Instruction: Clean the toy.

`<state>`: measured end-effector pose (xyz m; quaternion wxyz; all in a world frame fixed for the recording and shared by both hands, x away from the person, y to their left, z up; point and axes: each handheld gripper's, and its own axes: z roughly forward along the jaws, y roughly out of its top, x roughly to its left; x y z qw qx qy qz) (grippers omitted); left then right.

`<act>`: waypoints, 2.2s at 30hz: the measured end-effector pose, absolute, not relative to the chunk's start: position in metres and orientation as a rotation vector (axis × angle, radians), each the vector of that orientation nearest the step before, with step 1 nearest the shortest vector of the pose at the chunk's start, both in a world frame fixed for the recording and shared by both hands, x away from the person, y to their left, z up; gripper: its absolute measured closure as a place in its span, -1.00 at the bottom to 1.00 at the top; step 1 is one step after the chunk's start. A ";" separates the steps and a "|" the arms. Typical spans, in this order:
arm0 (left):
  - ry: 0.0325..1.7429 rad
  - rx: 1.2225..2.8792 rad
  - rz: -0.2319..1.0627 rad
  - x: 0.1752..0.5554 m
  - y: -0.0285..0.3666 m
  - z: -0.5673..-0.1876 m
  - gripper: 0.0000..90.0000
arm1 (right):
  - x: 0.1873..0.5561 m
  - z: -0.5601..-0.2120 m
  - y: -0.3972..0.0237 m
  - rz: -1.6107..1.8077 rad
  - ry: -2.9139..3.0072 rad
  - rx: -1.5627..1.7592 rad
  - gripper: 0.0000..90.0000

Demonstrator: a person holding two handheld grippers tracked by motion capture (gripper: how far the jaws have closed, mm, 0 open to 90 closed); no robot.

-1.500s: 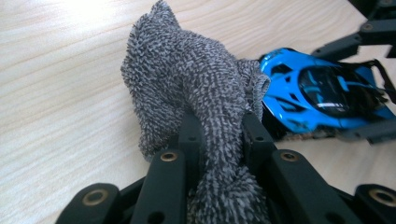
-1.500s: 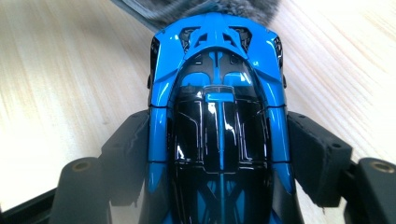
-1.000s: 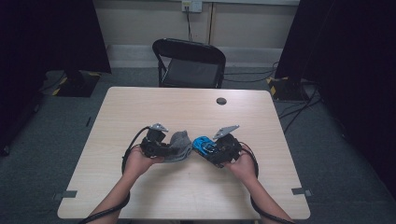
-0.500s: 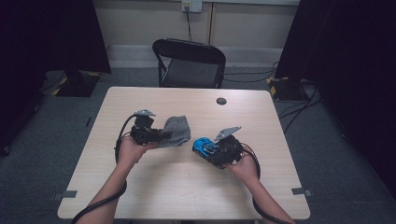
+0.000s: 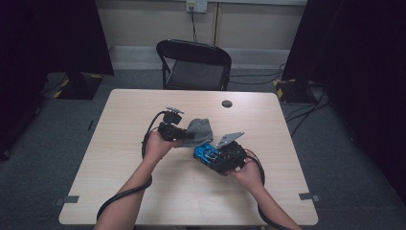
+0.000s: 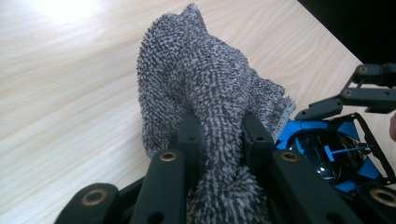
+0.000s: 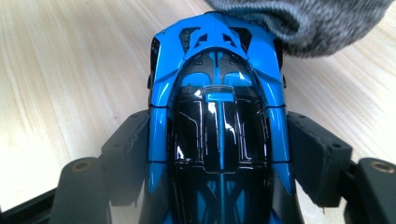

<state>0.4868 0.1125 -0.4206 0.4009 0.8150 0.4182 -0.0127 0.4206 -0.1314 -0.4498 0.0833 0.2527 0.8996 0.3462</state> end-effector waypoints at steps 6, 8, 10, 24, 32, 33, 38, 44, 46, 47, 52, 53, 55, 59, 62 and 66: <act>1.048 2.077 -0.065 0.484 0.114 -0.423 0.65 | 0.422 -0.450 -0.137 1.025 2.672 0.771 -0.37; 1.046 2.083 -0.067 0.483 0.117 -0.423 0.65 | 0.422 -0.450 -0.138 1.024 2.670 0.775 -0.37; 1.048 2.079 -0.068 0.482 0.121 -0.423 0.65 | 0.422 -0.449 -0.138 1.023 2.659 0.777 -0.37; 1.015 2.098 -0.077 0.468 0.134 -0.423 0.65 | 0.427 -0.451 -0.147 1.017 2.628 0.827 -0.37; 0.987 2.113 -0.104 0.457 0.133 -0.431 0.65 | 0.431 -0.453 -0.152 1.011 2.607 0.872 -0.37; 0.983 2.117 -0.108 0.455 0.133 -0.431 0.65 | 0.432 -0.453 -0.153 1.011 2.603 0.879 -0.37; 0.946 2.136 -0.140 0.446 0.130 -0.434 0.65 | 0.434 -0.455 -0.159 1.004 2.589 0.909 -0.37; 0.895 2.182 -0.165 0.440 0.132 -0.436 0.65 | 0.436 -0.454 -0.163 1.025 2.568 0.946 -0.37; 0.932 2.159 -0.145 0.442 0.139 -0.434 0.64 | 0.436 -0.454 -0.163 1.034 2.575 0.944 -0.37; 0.952 2.143 -0.137 0.444 0.144 -0.433 0.64 | 0.436 -0.454 -0.163 1.035 2.576 0.942 -0.37; 1.034 2.084 -0.056 0.456 0.163 -0.420 0.64 | 0.434 -0.454 -0.159 1.036 2.589 0.917 -0.37; 1.042 2.077 -0.035 0.459 0.165 -0.418 0.64 | 0.434 -0.454 -0.158 1.036 2.591 0.916 -0.37; 1.076 2.036 -0.006 0.465 0.169 -0.414 0.63 | 0.433 -0.453 -0.156 1.037 2.590 0.910 -0.37; 1.100 1.998 0.037 0.475 0.168 -0.406 0.63 | 0.430 -0.452 -0.153 1.039 2.605 0.889 -0.37; 1.095 1.984 0.043 0.481 0.161 -0.401 0.63 | 0.428 -0.452 -0.150 1.037 2.612 0.864 -0.37; 1.087 1.975 0.045 0.486 0.147 -0.399 0.63 | 0.424 -0.450 -0.146 1.043 2.619 0.836 -0.37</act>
